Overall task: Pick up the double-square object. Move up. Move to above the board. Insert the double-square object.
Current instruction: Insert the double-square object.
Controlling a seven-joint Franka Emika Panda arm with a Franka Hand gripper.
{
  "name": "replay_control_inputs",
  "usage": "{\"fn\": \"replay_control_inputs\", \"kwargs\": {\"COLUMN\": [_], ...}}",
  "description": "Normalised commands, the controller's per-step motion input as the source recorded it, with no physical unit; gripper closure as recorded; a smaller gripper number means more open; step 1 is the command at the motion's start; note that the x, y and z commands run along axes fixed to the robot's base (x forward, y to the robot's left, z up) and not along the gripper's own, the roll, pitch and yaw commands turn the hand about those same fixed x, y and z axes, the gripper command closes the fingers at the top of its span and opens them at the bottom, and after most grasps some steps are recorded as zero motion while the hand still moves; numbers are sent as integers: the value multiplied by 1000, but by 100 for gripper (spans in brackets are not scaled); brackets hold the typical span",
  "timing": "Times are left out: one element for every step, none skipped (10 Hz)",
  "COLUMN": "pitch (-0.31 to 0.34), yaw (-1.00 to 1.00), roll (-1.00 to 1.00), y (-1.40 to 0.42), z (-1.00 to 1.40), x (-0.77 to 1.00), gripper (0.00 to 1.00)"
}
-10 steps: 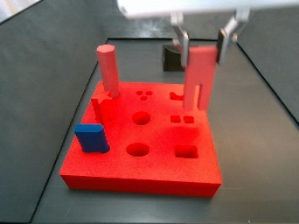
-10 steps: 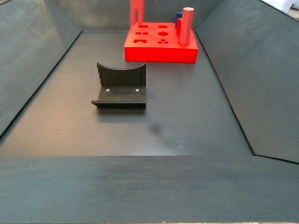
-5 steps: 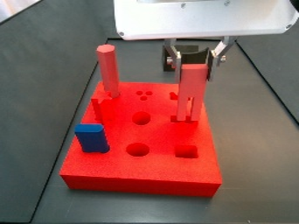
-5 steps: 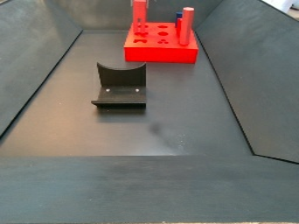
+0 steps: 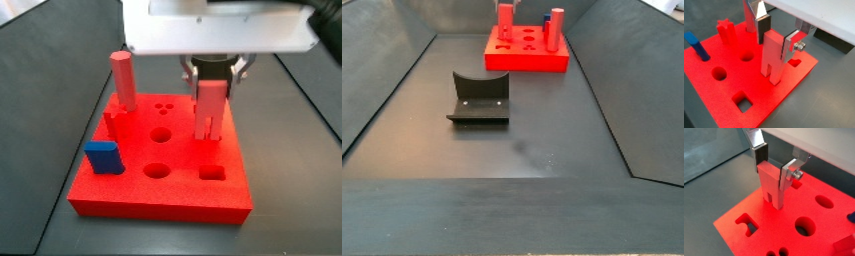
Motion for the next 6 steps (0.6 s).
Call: {"fn": "replay_control_inputs", "kwargs": {"pitch": [-26,-1,0,0,0,0], "yaw": [0,0,0,0,0,0], "roll": [131,56,131,187,204,0], "y": [0,-46,-26,-11,-29,0], "z": [-369,-71,-323,-489,-546,0], "x": [0,0,0,0,0,0], "gripper": [100,100,100,100,100,100]}}
